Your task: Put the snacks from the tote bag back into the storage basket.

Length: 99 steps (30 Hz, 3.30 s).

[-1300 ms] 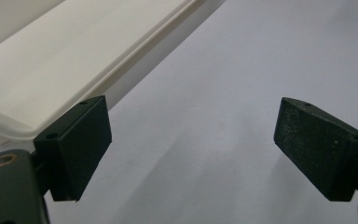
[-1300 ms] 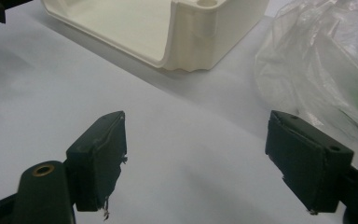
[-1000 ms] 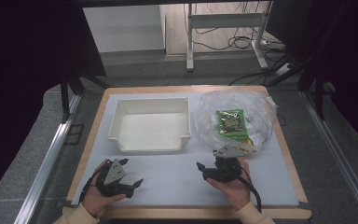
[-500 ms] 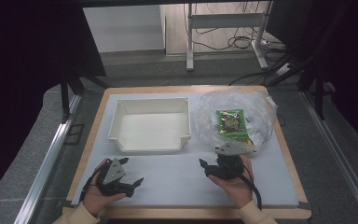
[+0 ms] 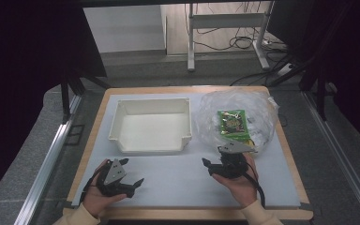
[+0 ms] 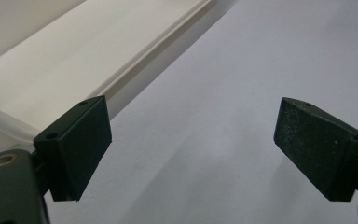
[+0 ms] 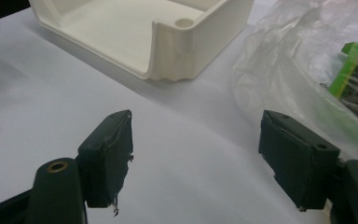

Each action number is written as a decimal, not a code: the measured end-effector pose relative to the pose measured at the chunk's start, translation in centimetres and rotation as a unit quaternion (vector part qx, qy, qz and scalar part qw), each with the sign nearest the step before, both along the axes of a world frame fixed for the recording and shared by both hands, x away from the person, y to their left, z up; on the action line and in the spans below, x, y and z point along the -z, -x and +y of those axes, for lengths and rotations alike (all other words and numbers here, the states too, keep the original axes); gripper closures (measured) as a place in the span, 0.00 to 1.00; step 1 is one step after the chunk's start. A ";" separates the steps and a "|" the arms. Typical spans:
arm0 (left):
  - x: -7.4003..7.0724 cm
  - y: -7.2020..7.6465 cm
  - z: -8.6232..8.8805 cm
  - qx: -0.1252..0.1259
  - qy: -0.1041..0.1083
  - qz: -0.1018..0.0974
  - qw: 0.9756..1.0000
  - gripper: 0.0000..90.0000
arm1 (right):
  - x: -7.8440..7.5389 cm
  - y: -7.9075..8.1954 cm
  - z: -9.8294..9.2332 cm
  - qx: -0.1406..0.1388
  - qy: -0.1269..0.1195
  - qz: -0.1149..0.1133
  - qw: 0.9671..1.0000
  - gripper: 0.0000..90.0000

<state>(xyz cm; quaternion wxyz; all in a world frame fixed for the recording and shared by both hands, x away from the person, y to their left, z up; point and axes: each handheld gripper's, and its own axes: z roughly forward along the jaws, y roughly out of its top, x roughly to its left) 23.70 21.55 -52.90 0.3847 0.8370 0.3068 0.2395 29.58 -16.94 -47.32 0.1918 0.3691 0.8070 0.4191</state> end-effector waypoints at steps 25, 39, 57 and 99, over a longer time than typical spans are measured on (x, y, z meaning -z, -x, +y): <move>0.1 -0.1 0.1 -0.001 -0.001 0.001 1.000 0.12 | -4.2 -1.7 -1.9 0.022 -0.015 -0.023 0.999 0.33; 0.0 0.0 0.1 -0.003 -0.001 0.001 1.000 0.12 | -4.9 -3.0 -2.6 0.027 -0.018 -0.018 0.999 0.35; 0.1 0.1 -0.1 -0.004 -0.003 0.002 1.000 0.12 | -5.6 -5.6 -3.7 0.043 -0.019 0.003 0.999 0.35; -0.1 0.2 0.1 -0.002 -0.002 0.000 1.000 0.12 | -6.9 -11.0 -5.0 0.082 0.010 0.043 0.996 0.37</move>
